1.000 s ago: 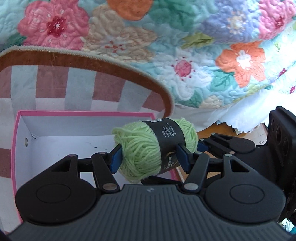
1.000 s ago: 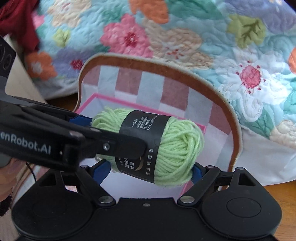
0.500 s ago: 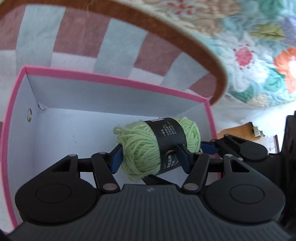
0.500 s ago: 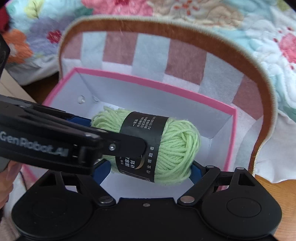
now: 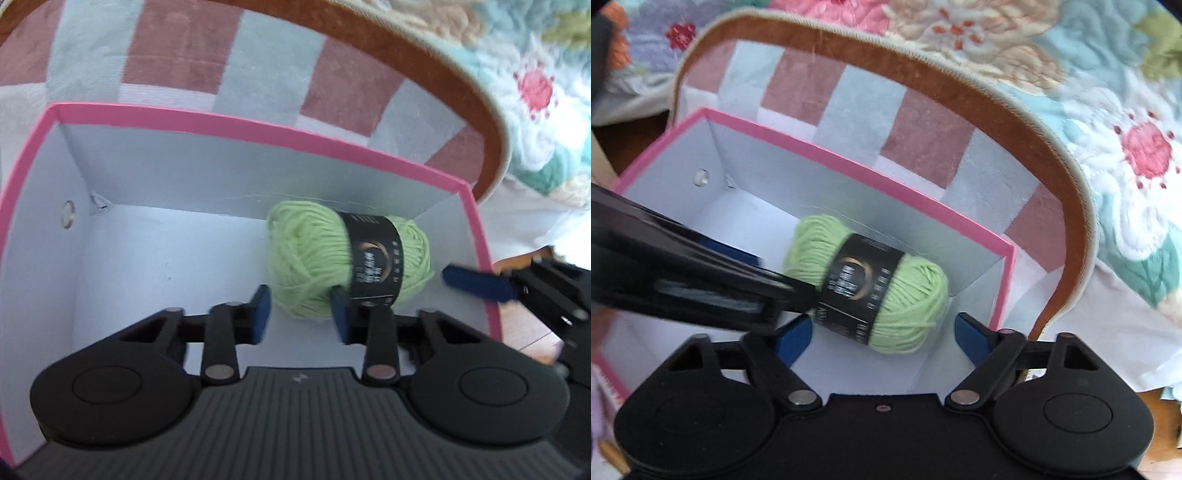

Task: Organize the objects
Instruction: 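Lift the yarn skein with the left tool and carry it into the pink box, then open the left tool to release the yarn inside the box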

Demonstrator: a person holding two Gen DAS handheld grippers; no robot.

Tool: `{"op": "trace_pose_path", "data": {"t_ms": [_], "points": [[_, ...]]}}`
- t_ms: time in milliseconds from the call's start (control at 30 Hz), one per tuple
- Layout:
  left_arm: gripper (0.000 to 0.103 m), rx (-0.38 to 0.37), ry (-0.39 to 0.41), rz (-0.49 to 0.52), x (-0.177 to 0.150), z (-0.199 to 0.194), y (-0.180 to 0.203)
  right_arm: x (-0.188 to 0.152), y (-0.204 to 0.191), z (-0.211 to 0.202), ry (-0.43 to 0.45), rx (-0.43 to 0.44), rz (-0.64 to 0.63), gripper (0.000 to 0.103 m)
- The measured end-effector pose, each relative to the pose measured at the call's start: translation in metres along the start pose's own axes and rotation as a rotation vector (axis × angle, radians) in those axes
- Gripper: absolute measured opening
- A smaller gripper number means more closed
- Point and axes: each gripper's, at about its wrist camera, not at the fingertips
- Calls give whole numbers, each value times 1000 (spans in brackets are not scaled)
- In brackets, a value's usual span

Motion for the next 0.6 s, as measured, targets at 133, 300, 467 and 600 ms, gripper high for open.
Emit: {"op": "trace_pose_path", "data": {"t_ms": [133,300,467,600], "points": [[25,15,-2,5,8,14,17,-13,2,-4,6,3,9,25],[24,72,2,76,15,20,36,-22,12,-10,8,-2,36,25],[36,70,-36,76,13,7,35,-30,24,-18,7,47,116,28],[45,148,-53,124,12,-26,48,-37,21,-36,0,8,176,28]]}}
Point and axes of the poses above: each gripper's, at about its wrist camera, not at the fingertips, and z roughly the way its jaws point, y to its right, x to its top, and after that the axes turned 14 degrees about -x, right-handed
